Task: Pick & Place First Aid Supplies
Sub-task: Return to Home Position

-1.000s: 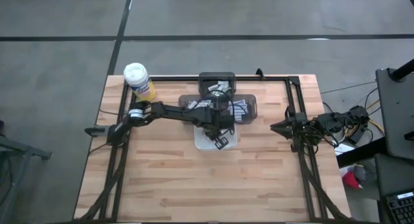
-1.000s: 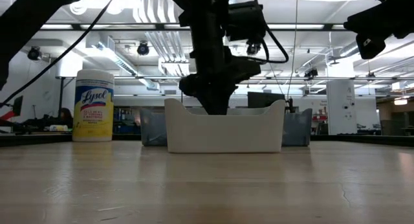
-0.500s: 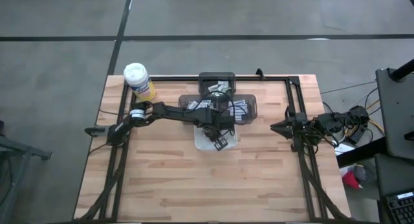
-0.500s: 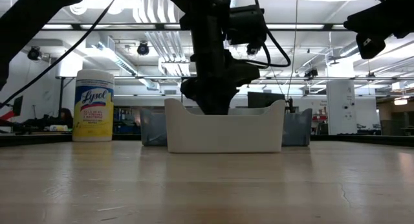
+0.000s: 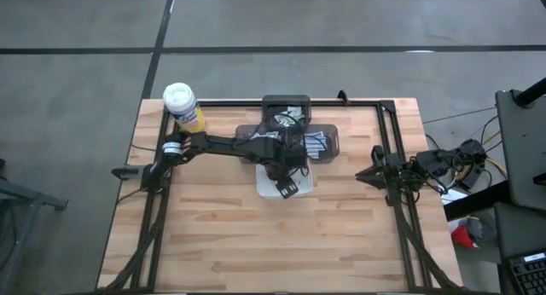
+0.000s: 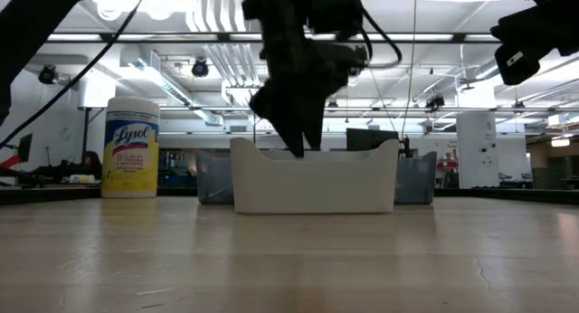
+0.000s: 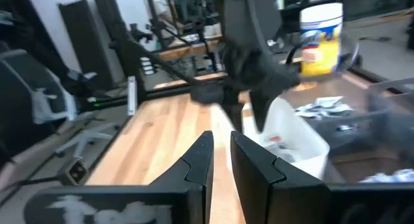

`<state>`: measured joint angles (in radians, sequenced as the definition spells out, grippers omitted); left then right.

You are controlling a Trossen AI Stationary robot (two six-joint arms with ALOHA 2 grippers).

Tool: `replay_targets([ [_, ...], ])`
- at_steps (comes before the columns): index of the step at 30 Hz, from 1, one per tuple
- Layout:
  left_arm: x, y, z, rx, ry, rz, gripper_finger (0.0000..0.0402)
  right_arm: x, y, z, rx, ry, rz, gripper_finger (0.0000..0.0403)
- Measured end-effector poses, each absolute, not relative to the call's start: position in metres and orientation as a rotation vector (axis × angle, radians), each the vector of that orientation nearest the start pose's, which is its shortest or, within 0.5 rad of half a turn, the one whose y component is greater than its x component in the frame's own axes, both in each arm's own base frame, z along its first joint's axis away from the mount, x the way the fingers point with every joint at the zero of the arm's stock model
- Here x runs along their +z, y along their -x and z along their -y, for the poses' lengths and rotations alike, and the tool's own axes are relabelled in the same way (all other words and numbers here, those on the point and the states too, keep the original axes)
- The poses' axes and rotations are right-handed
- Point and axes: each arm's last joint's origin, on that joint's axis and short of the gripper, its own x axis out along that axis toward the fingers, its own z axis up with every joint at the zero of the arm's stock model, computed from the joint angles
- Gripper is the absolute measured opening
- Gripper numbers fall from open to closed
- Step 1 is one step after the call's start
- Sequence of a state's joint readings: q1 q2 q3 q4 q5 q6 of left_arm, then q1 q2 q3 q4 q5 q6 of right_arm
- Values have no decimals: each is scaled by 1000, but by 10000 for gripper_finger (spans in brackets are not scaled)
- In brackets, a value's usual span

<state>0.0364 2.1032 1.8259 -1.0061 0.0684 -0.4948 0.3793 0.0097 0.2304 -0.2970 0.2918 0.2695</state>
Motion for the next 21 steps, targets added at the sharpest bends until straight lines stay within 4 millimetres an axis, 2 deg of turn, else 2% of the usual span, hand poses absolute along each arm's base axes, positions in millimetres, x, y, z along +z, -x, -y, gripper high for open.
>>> replay_targets([
  [10,297,-408,-8,339,344,-1064,183,189,-86,-28,182,-294,-8,52],
  [14,328,-391,3,398,268,-950,183,184,-87,-29,184,-316,-20,52],
  [21,380,-356,32,441,135,-669,183,176,-89,-31,230,-326,-15,52],
])
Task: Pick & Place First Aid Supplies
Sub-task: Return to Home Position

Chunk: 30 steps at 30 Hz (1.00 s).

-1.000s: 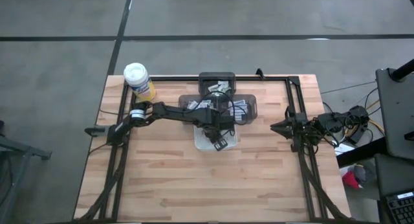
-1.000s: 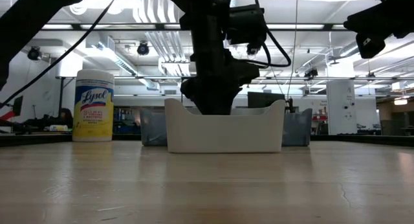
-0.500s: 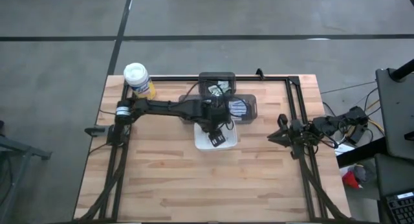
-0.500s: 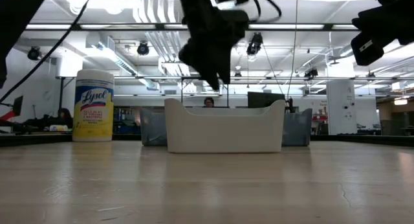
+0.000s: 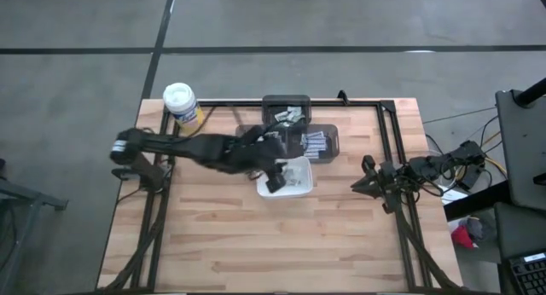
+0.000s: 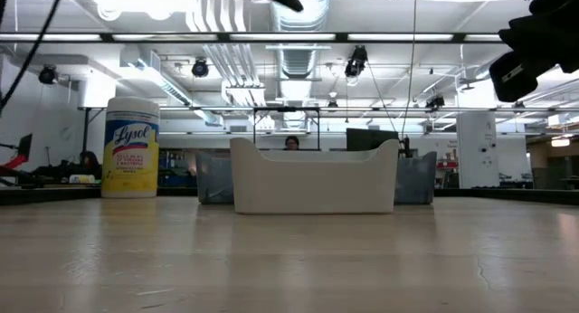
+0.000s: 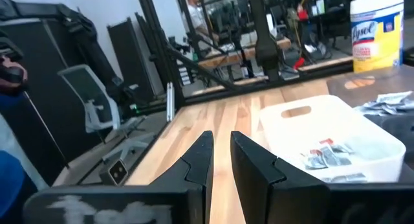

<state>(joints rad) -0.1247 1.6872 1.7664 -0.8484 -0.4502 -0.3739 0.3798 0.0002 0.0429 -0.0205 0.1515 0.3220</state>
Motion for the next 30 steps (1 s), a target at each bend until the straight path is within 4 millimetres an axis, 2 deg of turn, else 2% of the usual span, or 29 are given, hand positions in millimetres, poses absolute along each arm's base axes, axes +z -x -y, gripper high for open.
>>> replay_targets([
  [4,384,-330,43,380,152,-547,183,175,-90,-31,238,-338,-4,52],
  [10,364,-288,57,282,207,-363,183,176,-90,-32,247,-354,2,52],
  [21,300,-217,82,88,264,-255,183,174,-90,-32,246,-348,-10,52],
  [25,279,-199,80,78,331,-176,183,174,-90,-32,245,-348,-9,52],
  [30,252,-180,69,65,321,-54,183,174,-90,-32,246,-348,-9,52],
])
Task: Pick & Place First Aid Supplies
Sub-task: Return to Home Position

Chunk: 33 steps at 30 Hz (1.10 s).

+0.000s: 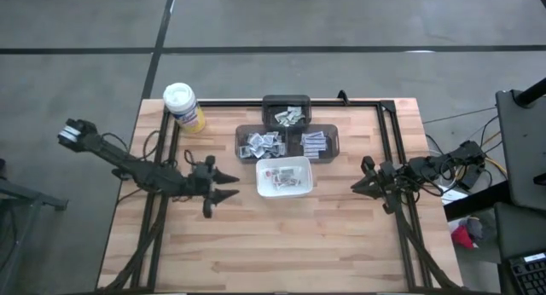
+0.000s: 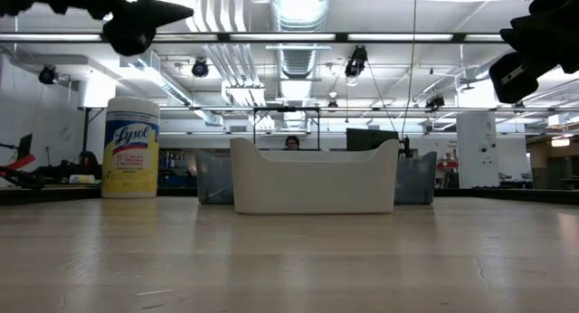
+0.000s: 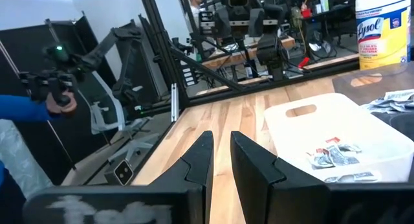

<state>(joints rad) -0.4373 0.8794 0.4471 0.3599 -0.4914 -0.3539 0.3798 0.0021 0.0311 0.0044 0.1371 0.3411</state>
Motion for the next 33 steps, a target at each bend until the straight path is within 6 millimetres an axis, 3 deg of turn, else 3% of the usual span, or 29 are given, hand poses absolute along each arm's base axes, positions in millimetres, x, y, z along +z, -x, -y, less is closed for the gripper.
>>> replay_targets([
  [6,229,-164,49,59,327,-5,183,174,-90,-32,245,-333,-8,52],
  [17,219,-150,6,60,299,14,183,174,-90,-32,245,-305,-5,52],
  [27,226,-119,3,67,216,42,183,174,-90,-32,253,-269,0,52],
  [33,211,-108,3,56,207,42,183,175,-90,-32,254,-269,10,52],
])
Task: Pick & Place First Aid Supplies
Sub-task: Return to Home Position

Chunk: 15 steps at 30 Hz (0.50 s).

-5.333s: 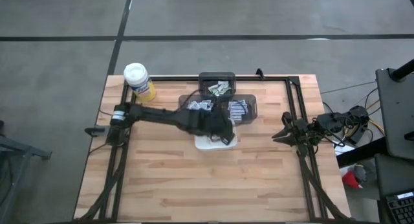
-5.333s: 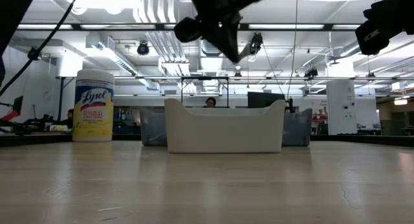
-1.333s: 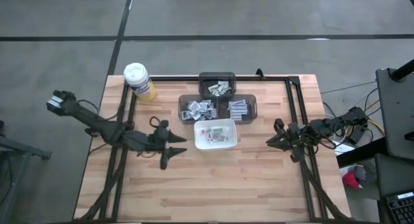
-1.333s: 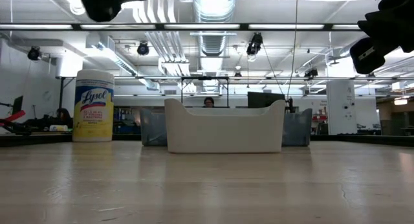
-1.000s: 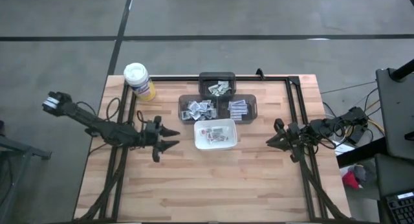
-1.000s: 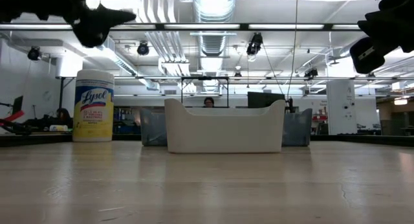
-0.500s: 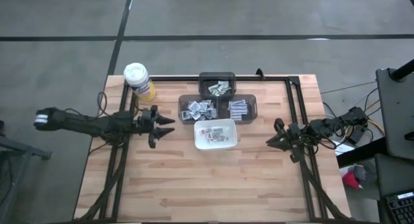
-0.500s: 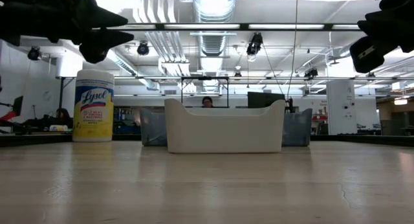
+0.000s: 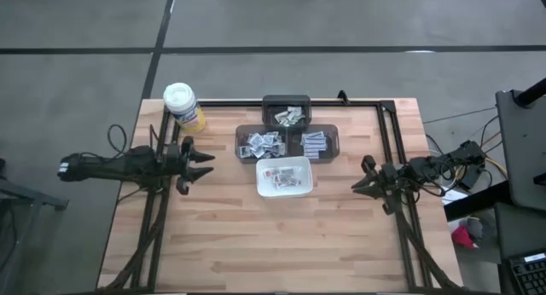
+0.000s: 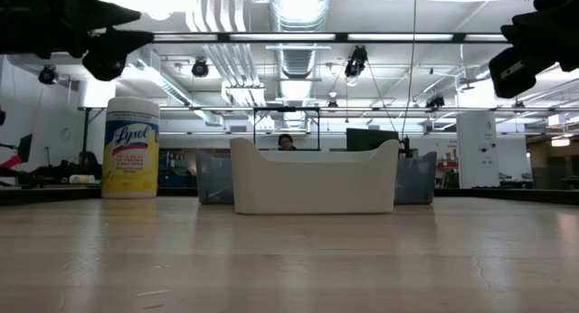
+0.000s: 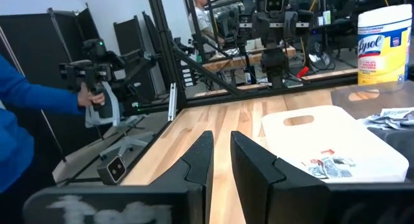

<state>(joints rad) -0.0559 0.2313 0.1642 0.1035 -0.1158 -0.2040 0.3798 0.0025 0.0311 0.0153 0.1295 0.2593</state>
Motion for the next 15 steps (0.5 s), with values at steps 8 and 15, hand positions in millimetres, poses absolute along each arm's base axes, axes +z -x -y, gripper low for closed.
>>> replay_targets([
  [8,192,-99,2,50,183,95,183,178,-90,-32,257,-282,37,52],
  [15,171,-97,2,53,191,60,183,177,-91,-29,139,-235,47,52],
])
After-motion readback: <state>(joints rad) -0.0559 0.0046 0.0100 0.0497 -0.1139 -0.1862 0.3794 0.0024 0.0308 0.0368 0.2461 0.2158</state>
